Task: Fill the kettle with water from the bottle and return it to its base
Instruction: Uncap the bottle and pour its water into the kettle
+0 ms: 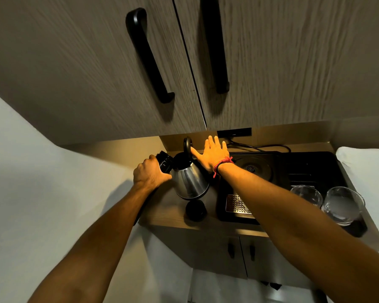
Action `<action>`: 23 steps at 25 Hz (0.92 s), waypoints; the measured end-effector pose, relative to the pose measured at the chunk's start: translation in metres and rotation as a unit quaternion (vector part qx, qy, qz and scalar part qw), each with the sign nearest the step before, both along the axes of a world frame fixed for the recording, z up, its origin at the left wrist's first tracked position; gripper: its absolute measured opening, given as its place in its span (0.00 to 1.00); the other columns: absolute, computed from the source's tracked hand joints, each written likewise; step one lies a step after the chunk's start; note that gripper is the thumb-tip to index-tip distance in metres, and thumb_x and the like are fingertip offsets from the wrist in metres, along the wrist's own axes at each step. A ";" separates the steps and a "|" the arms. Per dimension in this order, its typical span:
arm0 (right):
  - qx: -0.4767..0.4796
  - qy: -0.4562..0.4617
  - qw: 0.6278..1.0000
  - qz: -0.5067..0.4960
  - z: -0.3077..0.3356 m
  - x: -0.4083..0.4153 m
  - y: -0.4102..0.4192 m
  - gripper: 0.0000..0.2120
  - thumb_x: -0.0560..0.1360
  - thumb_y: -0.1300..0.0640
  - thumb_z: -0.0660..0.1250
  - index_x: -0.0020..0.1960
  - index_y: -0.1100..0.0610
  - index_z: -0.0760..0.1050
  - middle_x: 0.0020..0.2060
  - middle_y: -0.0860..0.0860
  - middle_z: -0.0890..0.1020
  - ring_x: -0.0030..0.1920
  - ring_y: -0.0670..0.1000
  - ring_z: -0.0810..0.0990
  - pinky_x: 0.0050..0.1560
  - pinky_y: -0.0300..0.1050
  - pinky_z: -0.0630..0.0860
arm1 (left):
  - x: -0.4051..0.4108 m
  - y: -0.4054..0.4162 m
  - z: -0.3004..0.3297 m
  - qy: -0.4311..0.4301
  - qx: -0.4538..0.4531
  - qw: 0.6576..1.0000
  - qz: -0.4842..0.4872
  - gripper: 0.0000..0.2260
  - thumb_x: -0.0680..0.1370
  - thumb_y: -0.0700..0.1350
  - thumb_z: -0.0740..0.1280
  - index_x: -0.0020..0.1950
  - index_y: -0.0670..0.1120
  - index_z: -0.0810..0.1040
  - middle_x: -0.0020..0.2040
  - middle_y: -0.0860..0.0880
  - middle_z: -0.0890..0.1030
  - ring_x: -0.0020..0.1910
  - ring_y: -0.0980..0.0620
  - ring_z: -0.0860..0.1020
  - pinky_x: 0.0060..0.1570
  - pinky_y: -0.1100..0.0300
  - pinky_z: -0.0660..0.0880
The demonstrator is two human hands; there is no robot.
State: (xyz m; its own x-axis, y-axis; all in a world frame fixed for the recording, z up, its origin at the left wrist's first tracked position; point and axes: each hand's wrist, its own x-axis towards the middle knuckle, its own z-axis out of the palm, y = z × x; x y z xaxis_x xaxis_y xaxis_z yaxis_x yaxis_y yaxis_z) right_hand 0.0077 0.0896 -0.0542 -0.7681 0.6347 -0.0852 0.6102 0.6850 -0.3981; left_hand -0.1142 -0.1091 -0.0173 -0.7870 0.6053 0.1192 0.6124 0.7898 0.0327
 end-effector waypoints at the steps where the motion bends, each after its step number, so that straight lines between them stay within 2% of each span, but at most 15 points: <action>1: 0.000 0.000 1.000 -0.001 0.000 0.000 0.000 0.50 0.72 0.25 0.37 0.80 0.60 0.49 0.81 0.56 0.49 0.81 0.56 0.44 0.79 0.60 0.44 | 0.000 0.000 0.000 0.002 -0.002 1.000 0.000 0.34 0.62 0.65 0.74 0.57 0.45 0.71 0.49 0.45 0.79 0.47 0.43 0.80 0.39 0.56 0.73; 5: 0.000 -0.001 1.000 0.000 -0.001 0.000 0.000 0.50 0.72 0.25 0.37 0.80 0.60 0.49 0.81 0.56 0.49 0.81 0.56 0.45 0.79 0.59 0.44 | -0.001 0.000 0.000 0.007 -0.022 1.000 0.002 0.35 0.62 0.67 0.74 0.57 0.45 0.71 0.45 0.47 0.75 0.44 0.46 0.77 0.38 0.57 0.71; 7: -0.002 -0.001 1.000 0.000 -0.001 0.000 0.001 0.50 0.72 0.25 0.37 0.80 0.60 0.49 0.81 0.56 0.49 0.81 0.56 0.45 0.79 0.59 0.44 | -0.002 0.001 0.000 0.014 -0.032 0.999 0.006 0.34 0.61 0.66 0.74 0.57 0.45 0.72 0.47 0.46 0.77 0.42 0.48 0.74 0.37 0.57 0.70; 14: -0.003 0.002 1.000 0.001 -0.002 0.000 0.000 0.50 0.72 0.25 0.37 0.80 0.60 0.50 0.81 0.56 0.50 0.81 0.57 0.45 0.79 0.60 0.44 | -0.003 0.002 0.001 0.016 -0.054 0.998 0.003 0.34 0.62 0.64 0.75 0.58 0.45 0.71 0.50 0.45 0.79 0.47 0.44 0.79 0.39 0.56 0.72; 23: -0.010 0.009 1.000 0.002 -0.001 0.001 0.002 0.50 0.72 0.24 0.38 0.80 0.60 0.49 0.81 0.56 0.50 0.81 0.57 0.45 0.79 0.60 0.44 | -0.004 0.002 0.004 0.025 -0.070 0.997 0.004 0.33 0.62 0.62 0.75 0.60 0.45 0.71 0.51 0.45 0.79 0.47 0.45 0.79 0.40 0.56 0.74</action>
